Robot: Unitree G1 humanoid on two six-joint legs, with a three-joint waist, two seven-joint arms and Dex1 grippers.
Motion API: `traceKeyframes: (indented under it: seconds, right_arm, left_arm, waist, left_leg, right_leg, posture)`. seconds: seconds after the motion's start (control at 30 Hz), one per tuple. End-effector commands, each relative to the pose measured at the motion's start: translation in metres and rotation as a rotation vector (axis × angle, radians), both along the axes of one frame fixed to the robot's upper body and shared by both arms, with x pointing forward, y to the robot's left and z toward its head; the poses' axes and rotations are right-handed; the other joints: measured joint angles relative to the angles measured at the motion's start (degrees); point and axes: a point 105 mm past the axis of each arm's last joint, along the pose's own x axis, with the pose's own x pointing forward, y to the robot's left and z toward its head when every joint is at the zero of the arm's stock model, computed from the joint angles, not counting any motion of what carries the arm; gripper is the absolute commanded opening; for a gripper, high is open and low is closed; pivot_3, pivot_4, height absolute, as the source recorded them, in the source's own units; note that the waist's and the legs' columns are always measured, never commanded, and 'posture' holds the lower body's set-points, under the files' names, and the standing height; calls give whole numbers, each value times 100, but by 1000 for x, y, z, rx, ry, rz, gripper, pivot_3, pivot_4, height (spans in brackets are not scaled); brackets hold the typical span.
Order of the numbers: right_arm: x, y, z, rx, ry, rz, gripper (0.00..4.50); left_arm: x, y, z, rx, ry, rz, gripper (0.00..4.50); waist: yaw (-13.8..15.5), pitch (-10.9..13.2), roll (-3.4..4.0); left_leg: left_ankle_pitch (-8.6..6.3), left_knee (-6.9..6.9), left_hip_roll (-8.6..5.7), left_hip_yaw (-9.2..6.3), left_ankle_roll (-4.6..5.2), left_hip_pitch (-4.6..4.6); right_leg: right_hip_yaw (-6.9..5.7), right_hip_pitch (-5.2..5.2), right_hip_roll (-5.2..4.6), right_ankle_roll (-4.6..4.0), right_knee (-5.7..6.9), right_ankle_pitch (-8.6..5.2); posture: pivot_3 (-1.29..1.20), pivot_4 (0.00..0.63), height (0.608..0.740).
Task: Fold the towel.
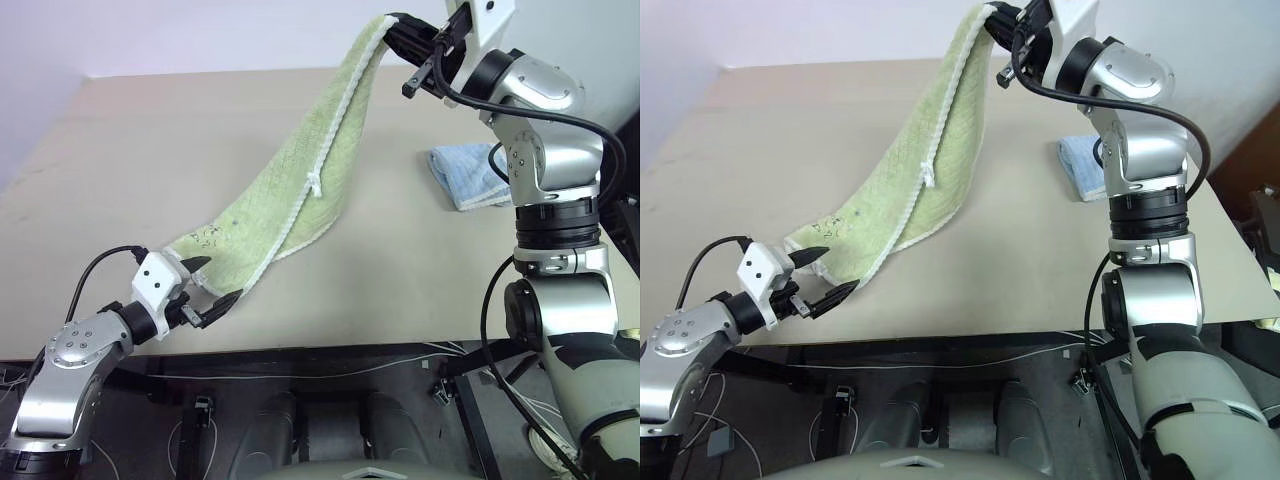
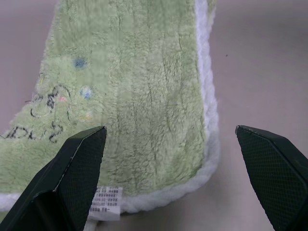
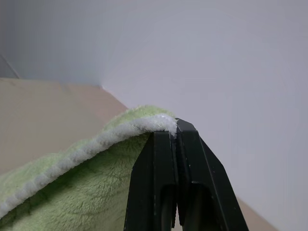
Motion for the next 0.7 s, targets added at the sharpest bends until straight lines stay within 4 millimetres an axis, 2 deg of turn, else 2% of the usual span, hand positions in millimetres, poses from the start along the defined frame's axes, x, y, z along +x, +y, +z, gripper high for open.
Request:
traceKeyframes:
  seconds: [0.03, 0.37, 0.5, 0.7]
  right_arm:
    - [-8, -3, 14, 22, -67, -5, 15]
    - [-4, -6, -6, 16, -36, -47, 15]
    - [-4, -8, -9, 27, -27, -60, 15]
    - [-2, -11, -11, 43, -15, -76, 15]
  left_arm:
    - [2, 0, 4, 31, -29, -6, 4500]
    - [-4, 3, -30, 154, 53, -110, 4500]
    - [-3, 5, -31, 203, 38, -132, 4500]
    - [8, 6, -25, 268, 10, -186, 4500]
  waist:
    - [2, 0, 0]
    - [2, 1, 2]
    - [3, 1, 2]
    - [6, 0, 4]
  left_leg:
    - [0, -1, 0, 0, 0, 0]
    - [0, -3, 0, 0, 0, -2]
    - [0, -3, 0, 0, 0, -2]
    - [0, -4, 0, -1, 0, -1]
  right_leg:
    - [0, -1, 0, 0, 0, 0]
    - [0, -4, -1, -1, 1, -1]
    - [0, -3, -4, -8, -1, -4]
    - [0, -4, -3, -6, 2, -3]
  posture:
    - [0, 150, 740]
    - [0, 150, 740]
    - [0, 150, 740]
    - [0, 150, 740]
